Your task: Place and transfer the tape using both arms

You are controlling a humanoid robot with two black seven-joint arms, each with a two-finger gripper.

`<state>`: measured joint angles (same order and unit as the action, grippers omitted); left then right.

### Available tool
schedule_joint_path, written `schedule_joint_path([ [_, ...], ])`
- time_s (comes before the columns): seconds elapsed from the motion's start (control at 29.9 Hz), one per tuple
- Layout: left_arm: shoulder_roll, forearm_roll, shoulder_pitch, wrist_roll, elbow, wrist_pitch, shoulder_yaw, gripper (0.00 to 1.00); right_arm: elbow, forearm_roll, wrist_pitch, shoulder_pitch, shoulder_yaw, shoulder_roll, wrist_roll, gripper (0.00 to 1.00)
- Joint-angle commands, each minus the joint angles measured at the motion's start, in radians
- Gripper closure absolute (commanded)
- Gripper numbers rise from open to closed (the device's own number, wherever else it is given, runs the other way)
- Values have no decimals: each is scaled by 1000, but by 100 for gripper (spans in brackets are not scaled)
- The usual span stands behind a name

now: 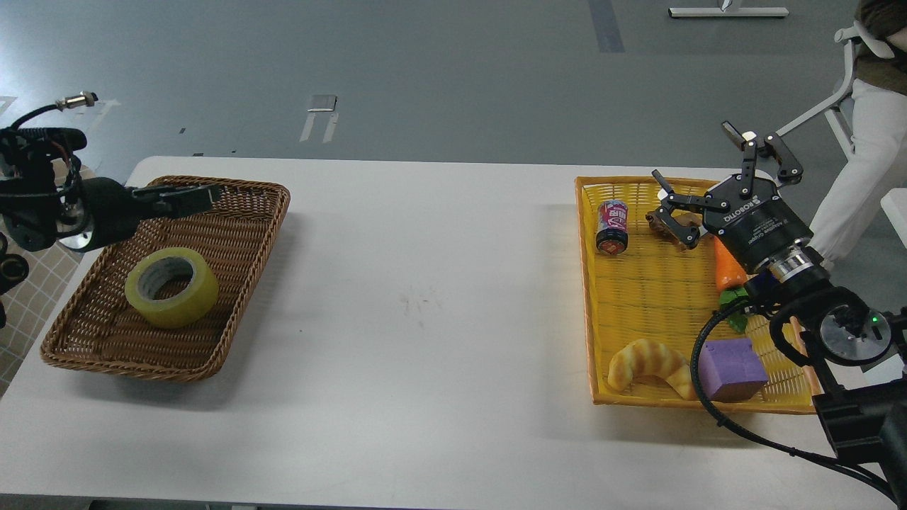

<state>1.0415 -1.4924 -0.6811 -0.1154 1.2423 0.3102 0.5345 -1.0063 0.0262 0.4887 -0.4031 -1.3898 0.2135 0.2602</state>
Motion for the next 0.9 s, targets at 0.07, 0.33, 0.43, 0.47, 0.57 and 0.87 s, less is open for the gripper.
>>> schedule_joint_path([
  [0.07,-82,248,-141,0,42,10,5,8,-5,4,0,-43,6,4,5,0],
  [0.33,-280,633,-175,-3,36,3,51,3,9,51,0,-140,18,-2,7,0],
  [0.43,-346,788,-166,-3,34,10,103,2,9,52,0,-160,21,-11,7,0],
  [0.47,-377,849,-163,-3,31,12,123,2,11,57,0,-169,21,-20,7,0],
  [0.57,-443,975,-143,-1,28,12,169,2,9,77,0,-183,21,-26,7,0],
  [0.87,-575,1046,-15,-1,28,70,355,2,9,104,0,-195,29,-34,7,0],
])
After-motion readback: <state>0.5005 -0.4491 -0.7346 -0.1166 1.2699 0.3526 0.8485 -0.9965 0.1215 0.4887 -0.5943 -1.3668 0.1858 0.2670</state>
